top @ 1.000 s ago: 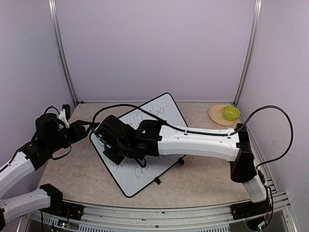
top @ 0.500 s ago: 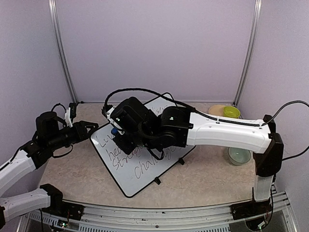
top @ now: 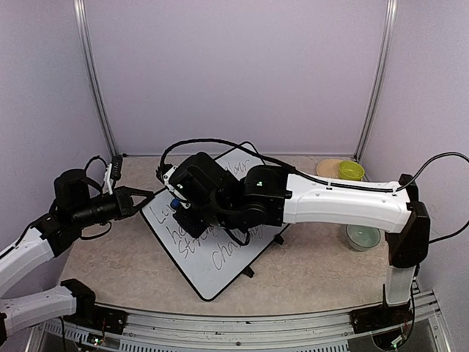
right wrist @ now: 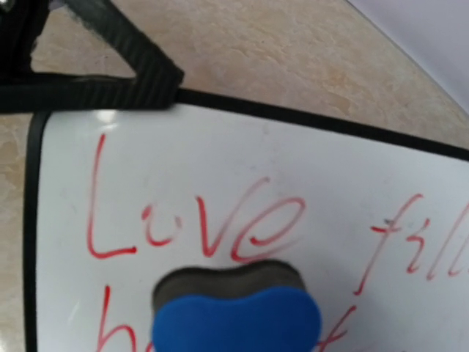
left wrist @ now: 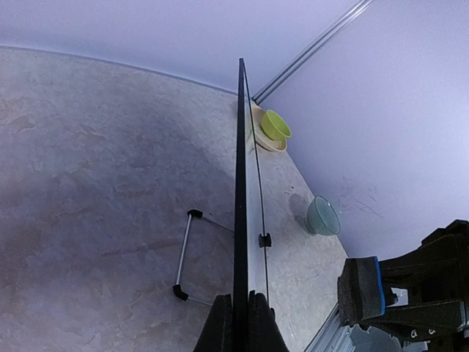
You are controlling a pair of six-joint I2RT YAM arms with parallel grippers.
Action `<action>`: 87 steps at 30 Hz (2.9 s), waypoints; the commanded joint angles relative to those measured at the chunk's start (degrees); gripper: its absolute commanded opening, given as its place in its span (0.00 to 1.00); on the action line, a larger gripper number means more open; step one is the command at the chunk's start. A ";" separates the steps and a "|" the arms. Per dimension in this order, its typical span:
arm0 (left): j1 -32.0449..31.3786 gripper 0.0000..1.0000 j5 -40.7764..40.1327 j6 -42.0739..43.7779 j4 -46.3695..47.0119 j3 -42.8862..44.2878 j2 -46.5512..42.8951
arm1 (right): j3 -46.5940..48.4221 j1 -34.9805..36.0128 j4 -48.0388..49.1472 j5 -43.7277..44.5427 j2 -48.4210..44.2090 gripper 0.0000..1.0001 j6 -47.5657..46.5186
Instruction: Erase the whiteboard
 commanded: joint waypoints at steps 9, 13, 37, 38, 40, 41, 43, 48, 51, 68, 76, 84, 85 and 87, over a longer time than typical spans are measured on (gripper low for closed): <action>-9.33 0.00 -8.62 -2.08 1.73 -0.81 -3.83 | 6.70 -0.15 -4.49 -6.05 3.52 0.25 0.20; -15.28 0.00 -15.88 -2.23 1.60 -1.27 -4.99 | 9.46 0.34 -6.37 -5.74 5.49 0.25 0.13; -29.77 0.00 -32.79 -2.27 5.15 -3.07 -1.93 | 9.59 2.86 -7.32 -3.32 8.12 0.24 -1.06; -29.83 0.00 -32.87 -2.21 5.02 -2.96 -2.10 | 9.21 2.85 -8.04 -2.91 8.38 0.24 -0.73; -29.75 0.00 -33.11 -1.77 4.52 -2.76 -2.53 | 8.21 2.72 -9.41 -2.50 8.52 0.24 -0.03; -29.81 0.00 -33.30 -1.58 4.39 -2.68 -2.79 | 7.45 2.56 -9.96 -2.73 8.40 0.24 0.43; -29.79 0.00 -33.65 -1.15 4.14 -2.65 -3.38 | 5.43 2.20 -10.09 -4.17 7.46 0.24 1.09; -29.85 0.00 -33.81 -0.39 3.83 -2.26 -4.17 | 0.21 1.53 -9.09 -7.68 5.14 0.22 1.56; -29.79 0.00 -33.89 -0.29 3.57 -2.17 -4.45 | -1.44 1.52 -9.54 -8.26 4.76 0.21 2.09; -29.79 0.00 -34.52 -0.46 2.50 -2.40 -5.96 | -4.25 1.52 -8.45 -5.71 2.40 0.21 3.57; -29.77 0.26 -35.42 0.42 2.08 -0.94 -5.87 | -4.82 0.12 -1.66 -3.00 -3.86 0.23 2.61; -29.77 0.28 -34.89 0.22 3.12 -0.66 -4.17 | -1.74 -1.47 -2.09 -3.64 -0.76 0.24 1.66; -29.77 0.27 -34.79 0.12 3.26 -0.71 -4.07 | -0.87 -1.47 -2.20 -4.06 -0.08 0.24 1.51; -29.77 0.26 -34.56 -0.09 3.46 -0.81 -3.88 | 0.83 -1.47 -2.44 -4.64 1.17 0.24 1.23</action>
